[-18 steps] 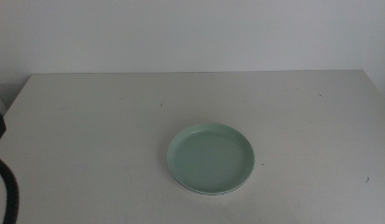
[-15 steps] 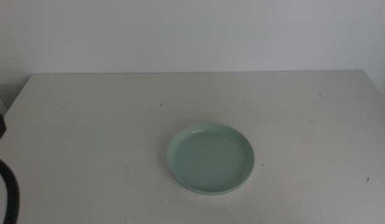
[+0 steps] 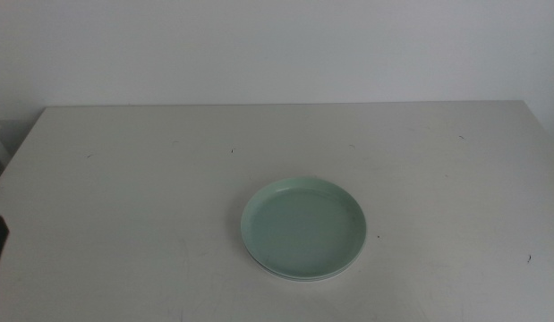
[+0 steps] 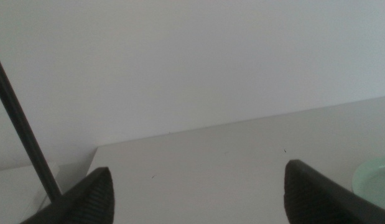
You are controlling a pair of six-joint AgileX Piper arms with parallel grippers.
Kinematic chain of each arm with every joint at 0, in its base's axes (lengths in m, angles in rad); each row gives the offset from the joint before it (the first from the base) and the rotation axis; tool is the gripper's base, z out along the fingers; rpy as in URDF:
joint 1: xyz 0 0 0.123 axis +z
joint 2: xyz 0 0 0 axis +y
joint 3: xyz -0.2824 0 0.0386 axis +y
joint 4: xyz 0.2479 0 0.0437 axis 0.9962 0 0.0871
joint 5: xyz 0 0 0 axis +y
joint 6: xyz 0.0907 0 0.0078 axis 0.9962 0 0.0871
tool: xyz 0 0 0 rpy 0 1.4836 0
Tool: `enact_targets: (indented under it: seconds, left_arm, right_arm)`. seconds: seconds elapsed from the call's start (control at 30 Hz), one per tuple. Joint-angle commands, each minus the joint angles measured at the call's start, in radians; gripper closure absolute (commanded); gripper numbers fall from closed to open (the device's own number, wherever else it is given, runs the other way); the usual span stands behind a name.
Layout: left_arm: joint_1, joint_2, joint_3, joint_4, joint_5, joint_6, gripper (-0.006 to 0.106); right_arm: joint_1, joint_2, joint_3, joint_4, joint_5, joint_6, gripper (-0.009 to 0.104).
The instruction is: Stack the three bowls on top of each other.
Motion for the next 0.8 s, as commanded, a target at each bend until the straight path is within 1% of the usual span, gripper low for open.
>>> enact_targets:
  seconds: [0.0,0.13,0.17,0.2,0.33,0.43,0.57,0.77]
  left_arm:
    - [0.001,-0.034,0.025,-0.017,-0.081,-0.007,-0.005]
    - [0.001,-0.095,0.102,-0.012,-0.082,-0.007,-0.005]
    - [0.001,-0.111,0.119,-0.009,-0.083,-0.007,-0.005]
    - [0.001,-0.127,0.135,-0.006,-0.083,-0.007,-0.005]
    - [0.001,-0.182,0.196,0.013,-0.090,-0.007,-0.005]
    - [0.001,-0.218,0.236,0.020,-0.092,-0.007,-0.005]
    - [0.001,-0.222,0.270,0.020,-0.107,-0.007,-0.005]
    - [0.001,-0.222,0.316,0.020,-0.149,-0.007,-0.005]
  right_arm:
    - [-0.059,-0.059,0.041,-0.032,-0.071,-0.005,0.043]
    - [-0.127,-0.179,0.150,-0.128,-0.072,-0.005,0.043]
    - [-0.136,-0.204,0.174,-0.147,-0.072,-0.005,0.043]
    - [-0.141,-0.224,0.197,-0.152,-0.072,-0.005,0.043]
    - [-0.142,-0.305,0.279,-0.154,-0.077,-0.005,0.043]
    - [-0.144,-0.359,0.329,-0.158,-0.127,-0.005,0.043]
    - [-0.144,-0.392,0.386,-0.145,-0.132,-0.005,0.043]
    - [-0.144,-0.413,0.498,-0.143,-0.203,-0.005,0.043]
